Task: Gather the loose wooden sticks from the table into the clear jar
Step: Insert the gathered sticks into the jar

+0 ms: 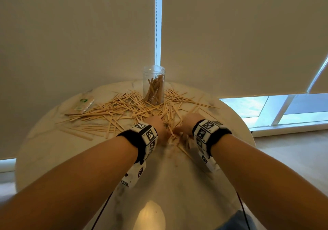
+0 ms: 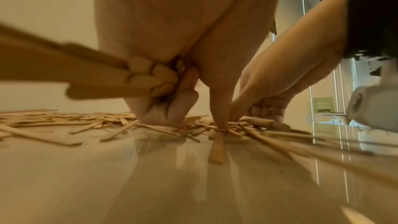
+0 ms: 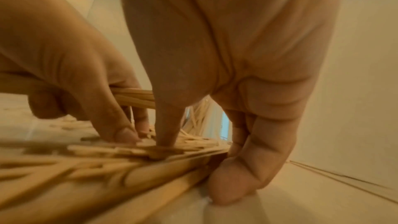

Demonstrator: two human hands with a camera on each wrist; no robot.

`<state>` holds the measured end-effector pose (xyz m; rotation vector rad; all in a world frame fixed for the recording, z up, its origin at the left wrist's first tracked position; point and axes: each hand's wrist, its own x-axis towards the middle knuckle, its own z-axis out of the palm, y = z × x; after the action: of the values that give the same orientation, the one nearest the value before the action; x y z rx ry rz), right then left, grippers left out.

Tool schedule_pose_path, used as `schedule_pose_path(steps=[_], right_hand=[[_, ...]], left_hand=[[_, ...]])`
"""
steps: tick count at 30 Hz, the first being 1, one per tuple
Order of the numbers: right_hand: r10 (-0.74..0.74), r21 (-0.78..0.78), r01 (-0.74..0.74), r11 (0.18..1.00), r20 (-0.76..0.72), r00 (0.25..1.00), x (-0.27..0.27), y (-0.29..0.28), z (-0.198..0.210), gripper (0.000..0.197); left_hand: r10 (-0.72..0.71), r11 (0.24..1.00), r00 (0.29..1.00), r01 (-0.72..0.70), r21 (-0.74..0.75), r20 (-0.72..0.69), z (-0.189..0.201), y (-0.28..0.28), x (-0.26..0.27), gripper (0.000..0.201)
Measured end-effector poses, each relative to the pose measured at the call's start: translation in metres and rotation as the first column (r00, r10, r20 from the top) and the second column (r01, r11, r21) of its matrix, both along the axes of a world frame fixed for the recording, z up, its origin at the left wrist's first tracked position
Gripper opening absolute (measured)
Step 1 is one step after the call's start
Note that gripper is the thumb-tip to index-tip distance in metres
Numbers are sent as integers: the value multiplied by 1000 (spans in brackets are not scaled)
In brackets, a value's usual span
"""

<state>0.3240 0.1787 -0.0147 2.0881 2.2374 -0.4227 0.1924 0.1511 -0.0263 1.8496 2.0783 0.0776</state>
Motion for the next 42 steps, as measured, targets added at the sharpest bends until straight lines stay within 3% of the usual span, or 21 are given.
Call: schedule_pose_path(steps=[5, 11, 14, 16, 18, 20, 23, 26, 28, 32, 34, 37, 40, 42], right_hand=[[29, 6, -29, 1000, 26, 999, -26, 9, 0, 31], [-25, -50, 17, 999, -169, 985, -20, -2, 3, 39], [-88, -67, 71, 995, -295, 951, -12, -7, 3, 33], [-175, -73, 159, 985, -381, 908, -9, -9, 5, 28], [-215, -71, 206, 976, -462, 860, -10, -11, 12, 25], [-176, -10, 199, 980, -510, 842, -14, -16, 20, 29], [-71, 85, 162, 983, -640, 765, -27, -23, 25, 23], [71, 159, 62, 985, -713, 698, -49, -32, 27, 12], [154, 216, 2, 976, -699, 698, -65, -34, 28, 12], [242, 302, -53, 952, -638, 731, -87, -32, 24, 14], [251, 266, -90, 960, -669, 699, -92, -33, 24, 13], [245, 171, -176, 969, -706, 664, -95, -34, 25, 11], [296, 212, -208, 955, -616, 729, -95, -34, 28, 13], [309, 257, -197, 946, -537, 785, -94, -36, 32, 25]], left_hand=[[-32, 999, 999, 33, 8, -31, -4, 7, -12, 18], [92, 987, 965, -120, 102, 244, 2, -7, -32, 43], [99, 981, 942, -146, 126, 320, 6, -15, -43, 19], [152, 974, 853, -216, 71, 499, 1, -12, -52, 19], [143, 970, 744, -237, 57, 652, -1, -9, -57, 34], [183, 946, 651, -320, 47, 737, -3, -3, -59, 42], [147, 944, 575, -326, 60, 805, 3, -5, -58, 51], [96, 960, 523, -275, 61, 847, 9, -8, -59, 72], [91, 963, 460, -265, 39, 883, 11, -5, -61, 79], [89, 937, 339, -346, 36, 937, 15, 1, -75, 56], [84, 925, 331, -377, 50, 940, 13, 2, -82, 50], [59, 897, 385, -425, 120, 921, 11, 0, -92, 51], [-2, 874, 372, -450, 182, 928, 13, -2, -102, 43], [-72, 850, 304, -480, 219, 950, 16, -2, -107, 32]])
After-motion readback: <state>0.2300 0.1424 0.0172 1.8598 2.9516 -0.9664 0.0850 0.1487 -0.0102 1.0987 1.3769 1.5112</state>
